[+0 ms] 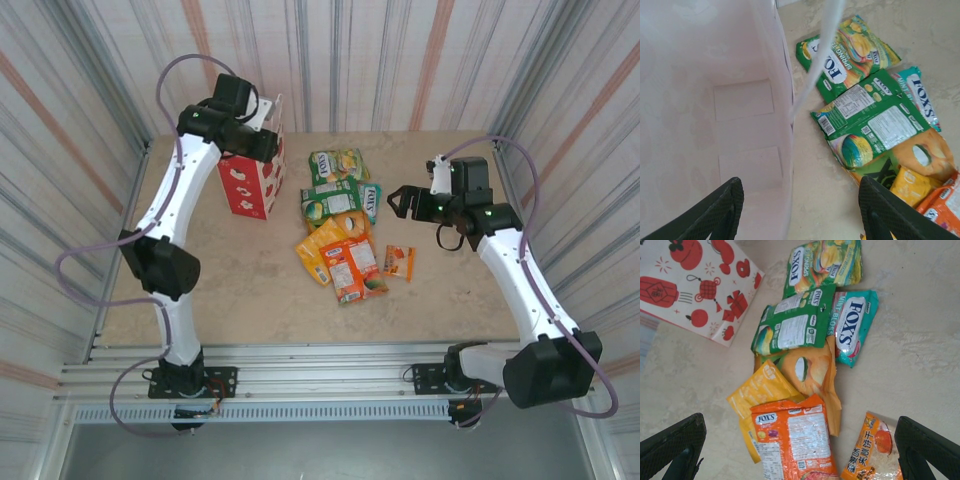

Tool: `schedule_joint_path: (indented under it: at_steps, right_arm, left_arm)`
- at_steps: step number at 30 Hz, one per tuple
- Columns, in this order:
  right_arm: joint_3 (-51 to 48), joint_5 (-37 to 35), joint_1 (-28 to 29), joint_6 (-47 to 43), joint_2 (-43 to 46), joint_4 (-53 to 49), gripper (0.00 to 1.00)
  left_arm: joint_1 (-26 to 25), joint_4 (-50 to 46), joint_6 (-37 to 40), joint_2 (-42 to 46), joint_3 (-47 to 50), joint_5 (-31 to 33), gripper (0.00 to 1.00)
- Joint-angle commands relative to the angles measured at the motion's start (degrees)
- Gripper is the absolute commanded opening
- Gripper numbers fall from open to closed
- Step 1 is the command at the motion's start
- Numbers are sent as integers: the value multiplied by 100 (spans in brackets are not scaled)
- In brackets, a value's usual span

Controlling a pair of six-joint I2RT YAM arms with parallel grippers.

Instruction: Place the snacks into the paper bag

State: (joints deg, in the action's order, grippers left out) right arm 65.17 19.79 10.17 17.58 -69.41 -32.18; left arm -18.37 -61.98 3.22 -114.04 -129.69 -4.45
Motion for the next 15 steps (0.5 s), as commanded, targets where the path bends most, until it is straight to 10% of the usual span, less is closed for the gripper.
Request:
schedule_joint_path:
  at_steps: [1, 7, 15]
  right_arm:
    - [70, 153, 46, 104, -83, 54, 99]
    - [58, 183, 52, 57, -98, 61, 99]
    - [22, 248, 55, 43, -122, 89, 99]
  left_arm:
    - [45, -202, 138, -263, -391, 109, 63]
    - [79, -261, 252, -567, -667, 79, 55]
    - [79, -463, 419, -730, -751, 196, 14]
